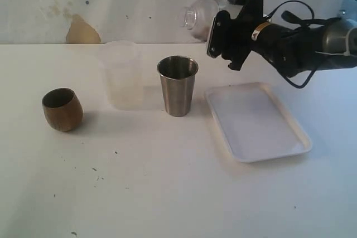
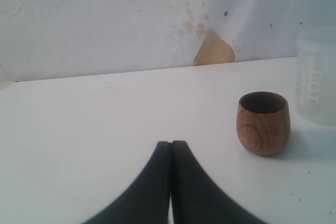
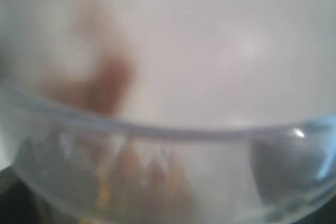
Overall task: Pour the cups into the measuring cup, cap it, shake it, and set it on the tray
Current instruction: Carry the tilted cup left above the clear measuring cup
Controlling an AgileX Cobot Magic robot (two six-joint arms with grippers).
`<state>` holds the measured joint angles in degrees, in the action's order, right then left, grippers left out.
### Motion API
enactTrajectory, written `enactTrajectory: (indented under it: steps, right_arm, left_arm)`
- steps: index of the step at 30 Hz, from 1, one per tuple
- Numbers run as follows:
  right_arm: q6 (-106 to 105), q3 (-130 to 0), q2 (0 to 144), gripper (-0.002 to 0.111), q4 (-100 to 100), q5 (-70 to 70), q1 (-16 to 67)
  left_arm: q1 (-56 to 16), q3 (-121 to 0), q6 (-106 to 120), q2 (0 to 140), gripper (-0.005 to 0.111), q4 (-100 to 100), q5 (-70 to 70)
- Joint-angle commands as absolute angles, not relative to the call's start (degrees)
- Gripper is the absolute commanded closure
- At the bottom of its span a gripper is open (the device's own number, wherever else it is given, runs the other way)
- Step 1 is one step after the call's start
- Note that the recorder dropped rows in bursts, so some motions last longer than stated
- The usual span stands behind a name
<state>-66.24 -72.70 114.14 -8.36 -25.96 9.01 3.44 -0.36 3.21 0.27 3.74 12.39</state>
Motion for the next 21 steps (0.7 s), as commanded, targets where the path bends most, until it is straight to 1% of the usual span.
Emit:
enactTrajectory:
  steps: [1,8,10,12,21]
  right_arm:
    - [-53.63,-77.01,111.92,0.108,-17.66,-25.23,9.94]
    - [-54.4,-86.72,114.88,0.108,-19.48,-15.8,15.61]
    - [-58.12,-90.16,116.8,0.108,-19.77,-14.13,16.99]
    - [-63.05,-92.76,118.54,0.108,-19.77,-13.89,17.65]
    - [-67.3,-101.83,126.15,0.108,-19.77,-12.4,17.65]
  left_arm:
    - [3.53,0.0,3.13,0.0,0.107,4.16,11.65]
    - [3.53,0.0,3.13,0.0,0.107,4.16,11.65]
    - [3.53,0.0,3.13,0.0,0.107,4.16,11.65]
    - [3.53,0.0,3.13,0.0,0.107,4.16,11.65]
    - [3.53,0.0,3.13,0.0,0.107,4.16,11.65]
